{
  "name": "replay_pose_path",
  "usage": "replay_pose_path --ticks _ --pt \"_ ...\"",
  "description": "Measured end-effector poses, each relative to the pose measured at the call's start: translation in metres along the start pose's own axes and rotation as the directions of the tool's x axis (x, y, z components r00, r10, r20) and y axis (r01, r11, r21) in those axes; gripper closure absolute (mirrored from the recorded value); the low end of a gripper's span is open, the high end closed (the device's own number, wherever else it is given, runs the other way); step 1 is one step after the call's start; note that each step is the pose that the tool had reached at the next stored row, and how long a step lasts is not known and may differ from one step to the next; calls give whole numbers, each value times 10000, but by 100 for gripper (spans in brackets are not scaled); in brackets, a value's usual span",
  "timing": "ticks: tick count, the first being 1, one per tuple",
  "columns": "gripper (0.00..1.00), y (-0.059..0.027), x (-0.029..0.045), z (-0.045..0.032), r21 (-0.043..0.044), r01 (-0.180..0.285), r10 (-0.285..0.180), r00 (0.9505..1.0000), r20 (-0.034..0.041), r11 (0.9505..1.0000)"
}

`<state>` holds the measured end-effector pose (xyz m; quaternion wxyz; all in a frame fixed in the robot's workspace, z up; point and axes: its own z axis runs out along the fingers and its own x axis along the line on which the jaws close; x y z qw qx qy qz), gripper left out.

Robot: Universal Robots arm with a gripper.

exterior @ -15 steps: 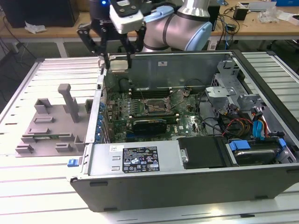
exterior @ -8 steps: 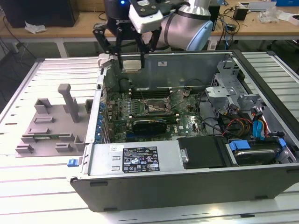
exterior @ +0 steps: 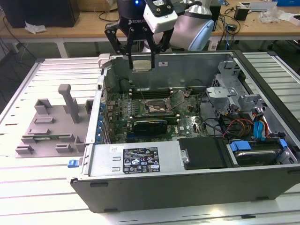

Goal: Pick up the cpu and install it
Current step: 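Pick up the cpu and move it towards the insertion slot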

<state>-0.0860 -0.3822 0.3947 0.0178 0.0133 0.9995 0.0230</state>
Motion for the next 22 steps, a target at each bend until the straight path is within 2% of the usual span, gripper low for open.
replay_pose_path --ticks 2,5,8,15,16,19,20,22 --pt "45 0 -13 12 -7 1 -1 10000 1 10000" --pt "45 0 -76 46 -18 -1 1 10000 -24 10000" --pt "45 0 -177 99 -19 -6 6 10000 -100 10000" --pt "45 -1 -319 202 -22 -10 10 9998 -215 10000" --pt "45 -1 -356 230 -22 -14 13 9997 -249 10000" --pt "45 0 -424 283 -22 -14 14 9996 -281 10000" --pt "45 6 -459 324 -22 -14 14 9996 -291 10000" --pt "45 15 -468 371 -23 -16 16 9996 -292 10000"
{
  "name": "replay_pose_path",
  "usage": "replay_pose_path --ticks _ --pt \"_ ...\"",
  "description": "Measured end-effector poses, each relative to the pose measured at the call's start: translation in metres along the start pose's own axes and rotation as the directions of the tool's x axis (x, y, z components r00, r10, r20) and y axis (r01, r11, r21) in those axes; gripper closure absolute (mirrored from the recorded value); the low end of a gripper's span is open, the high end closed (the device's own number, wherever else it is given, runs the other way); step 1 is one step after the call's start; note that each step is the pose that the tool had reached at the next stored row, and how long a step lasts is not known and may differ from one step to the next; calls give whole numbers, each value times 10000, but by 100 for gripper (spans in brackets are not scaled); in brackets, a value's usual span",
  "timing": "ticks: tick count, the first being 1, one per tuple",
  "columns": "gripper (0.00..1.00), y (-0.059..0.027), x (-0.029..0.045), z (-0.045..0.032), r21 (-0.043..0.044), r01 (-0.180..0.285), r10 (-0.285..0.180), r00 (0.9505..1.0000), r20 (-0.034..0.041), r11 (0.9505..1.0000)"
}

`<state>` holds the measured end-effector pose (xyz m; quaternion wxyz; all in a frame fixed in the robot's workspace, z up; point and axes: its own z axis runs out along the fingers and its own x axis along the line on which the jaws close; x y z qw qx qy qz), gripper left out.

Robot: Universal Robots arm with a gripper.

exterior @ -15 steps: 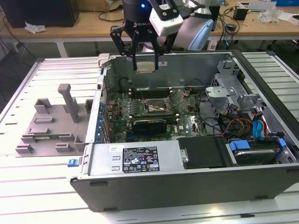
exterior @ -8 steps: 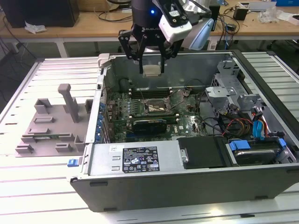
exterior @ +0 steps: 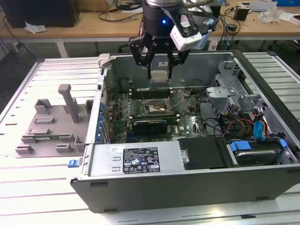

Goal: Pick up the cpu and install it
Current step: 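Pick up the cpu and move it towards the insertion slot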

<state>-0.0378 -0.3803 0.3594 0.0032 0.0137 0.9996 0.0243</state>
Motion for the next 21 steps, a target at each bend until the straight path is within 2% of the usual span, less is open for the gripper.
replay_pose_path --ticks 7,14,18,21 --pt "45 0 1 147 0 1 -1 10000 -1 10000" --pt "45 1 8 362 1 1 -1 10000 -2 10000" --pt "45 47 8 467 0 1 -1 10000 -1 10000" --pt "45 99 -8 575 0 1 -1 10000 -1 10000"
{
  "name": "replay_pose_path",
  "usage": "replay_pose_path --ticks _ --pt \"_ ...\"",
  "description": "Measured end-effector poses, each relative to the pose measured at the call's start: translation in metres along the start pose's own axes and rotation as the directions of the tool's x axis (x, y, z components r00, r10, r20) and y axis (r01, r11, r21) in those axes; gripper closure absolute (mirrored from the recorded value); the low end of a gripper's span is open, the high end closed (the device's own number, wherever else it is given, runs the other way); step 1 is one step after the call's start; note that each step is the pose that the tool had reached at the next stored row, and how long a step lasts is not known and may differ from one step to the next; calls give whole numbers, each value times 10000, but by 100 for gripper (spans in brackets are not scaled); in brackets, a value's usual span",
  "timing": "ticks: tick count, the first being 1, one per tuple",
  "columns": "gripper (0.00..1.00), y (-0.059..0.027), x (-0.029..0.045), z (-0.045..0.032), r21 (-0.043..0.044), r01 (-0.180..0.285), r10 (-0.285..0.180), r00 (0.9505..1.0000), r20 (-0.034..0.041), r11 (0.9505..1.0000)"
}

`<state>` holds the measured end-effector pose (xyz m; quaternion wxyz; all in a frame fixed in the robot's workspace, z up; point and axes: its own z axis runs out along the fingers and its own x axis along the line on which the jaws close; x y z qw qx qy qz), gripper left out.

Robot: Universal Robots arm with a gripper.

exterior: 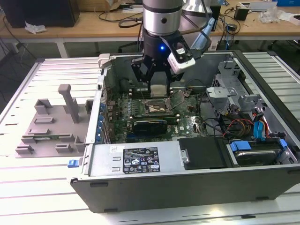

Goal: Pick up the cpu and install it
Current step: 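Pick up the cpu and move it towards the insertion slot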

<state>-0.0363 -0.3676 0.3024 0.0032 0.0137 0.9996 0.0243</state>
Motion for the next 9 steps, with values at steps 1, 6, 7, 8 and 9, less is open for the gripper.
replay_pose_path --ticks 1,6,7,8,9 --pt "45 12 -4 19 2 2 -2 10000 -1 10000" --pt "45 65 -51 144 1 12 -12 10000 -1 10000" --pt "45 76 -64 178 0 20 -20 10000 -1 10000" --pt "45 80 -67 196 1 24 -24 10000 -1 10000" --pt "45 88 -68 215 1 29 -29 10000 -1 10000"
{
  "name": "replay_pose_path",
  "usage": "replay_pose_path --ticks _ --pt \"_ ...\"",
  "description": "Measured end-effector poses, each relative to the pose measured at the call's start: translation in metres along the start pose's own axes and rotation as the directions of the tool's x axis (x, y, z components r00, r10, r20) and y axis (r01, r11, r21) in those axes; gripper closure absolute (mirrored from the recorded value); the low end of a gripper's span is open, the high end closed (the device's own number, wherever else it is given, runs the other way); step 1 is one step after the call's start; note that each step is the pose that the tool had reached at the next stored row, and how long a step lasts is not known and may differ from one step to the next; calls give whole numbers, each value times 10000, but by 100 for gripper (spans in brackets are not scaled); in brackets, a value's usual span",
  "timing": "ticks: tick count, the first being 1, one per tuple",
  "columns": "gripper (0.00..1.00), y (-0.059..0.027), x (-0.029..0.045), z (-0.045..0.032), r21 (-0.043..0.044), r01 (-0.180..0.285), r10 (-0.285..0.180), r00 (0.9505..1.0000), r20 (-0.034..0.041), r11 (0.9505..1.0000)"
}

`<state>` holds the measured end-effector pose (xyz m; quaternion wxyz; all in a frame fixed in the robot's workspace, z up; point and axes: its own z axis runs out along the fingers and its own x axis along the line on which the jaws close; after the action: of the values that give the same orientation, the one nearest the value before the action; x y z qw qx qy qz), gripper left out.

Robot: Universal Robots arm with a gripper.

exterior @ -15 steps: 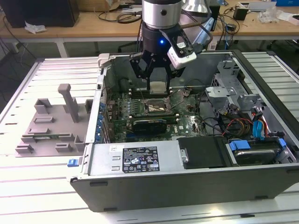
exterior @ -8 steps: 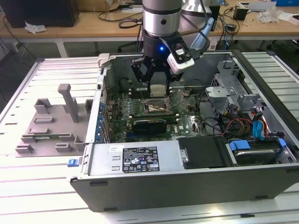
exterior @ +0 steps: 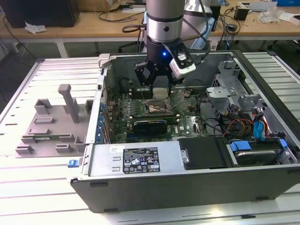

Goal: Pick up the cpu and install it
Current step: 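Pick up the cpu and move it towards the insertion slot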

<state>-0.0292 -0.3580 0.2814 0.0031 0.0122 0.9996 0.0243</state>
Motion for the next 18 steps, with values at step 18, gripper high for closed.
replay_pose_path --ticks 18 --pt "45 361 22 288 532 121 -124 9999 44 9985"
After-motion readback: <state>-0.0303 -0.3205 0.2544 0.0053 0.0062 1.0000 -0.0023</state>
